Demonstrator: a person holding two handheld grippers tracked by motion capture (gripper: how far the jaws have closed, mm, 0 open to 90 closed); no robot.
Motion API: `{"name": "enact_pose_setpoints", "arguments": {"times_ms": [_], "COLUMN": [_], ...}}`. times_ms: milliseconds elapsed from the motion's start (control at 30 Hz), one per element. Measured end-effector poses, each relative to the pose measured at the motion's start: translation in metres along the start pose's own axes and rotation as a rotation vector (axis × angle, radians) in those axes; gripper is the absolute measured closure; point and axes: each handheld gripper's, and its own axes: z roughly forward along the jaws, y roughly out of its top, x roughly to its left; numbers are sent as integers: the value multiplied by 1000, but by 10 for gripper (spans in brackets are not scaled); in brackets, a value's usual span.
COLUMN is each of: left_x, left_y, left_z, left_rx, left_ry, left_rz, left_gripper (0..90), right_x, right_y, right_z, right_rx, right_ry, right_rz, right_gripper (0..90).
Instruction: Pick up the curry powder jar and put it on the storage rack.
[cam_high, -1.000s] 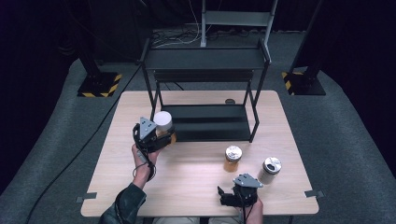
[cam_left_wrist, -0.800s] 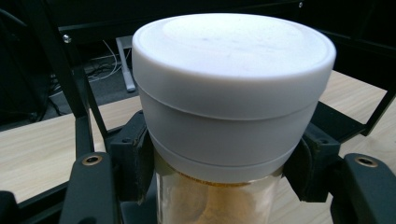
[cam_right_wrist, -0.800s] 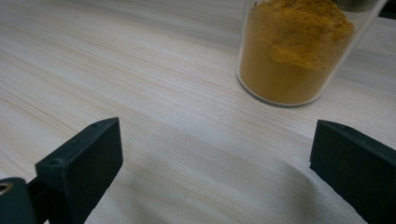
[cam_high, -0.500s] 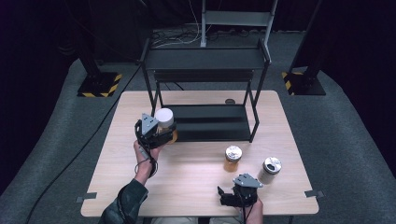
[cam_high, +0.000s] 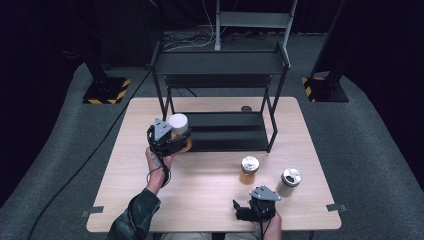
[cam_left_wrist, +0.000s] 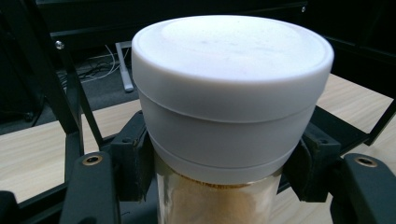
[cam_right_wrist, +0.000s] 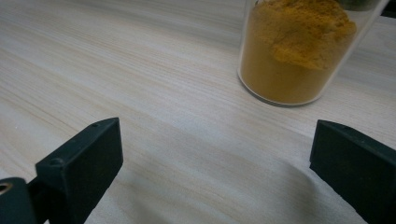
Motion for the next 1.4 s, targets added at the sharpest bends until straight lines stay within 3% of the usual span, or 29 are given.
{"name": "enact_pose_setpoints", "arguments": {"times_ms": [1400], "left_x": [-2], "left_y": [9], "left_z": [23], "left_rx": [10], "left_ry": [-4], "left_rz": [-5], "left_gripper": [351], "right_x": [-1], "right_y": [0], "right_z": [0], "right_rx": [-1], "right_ry": [3], "right_rz": [2], "right_gripper": [18]}}
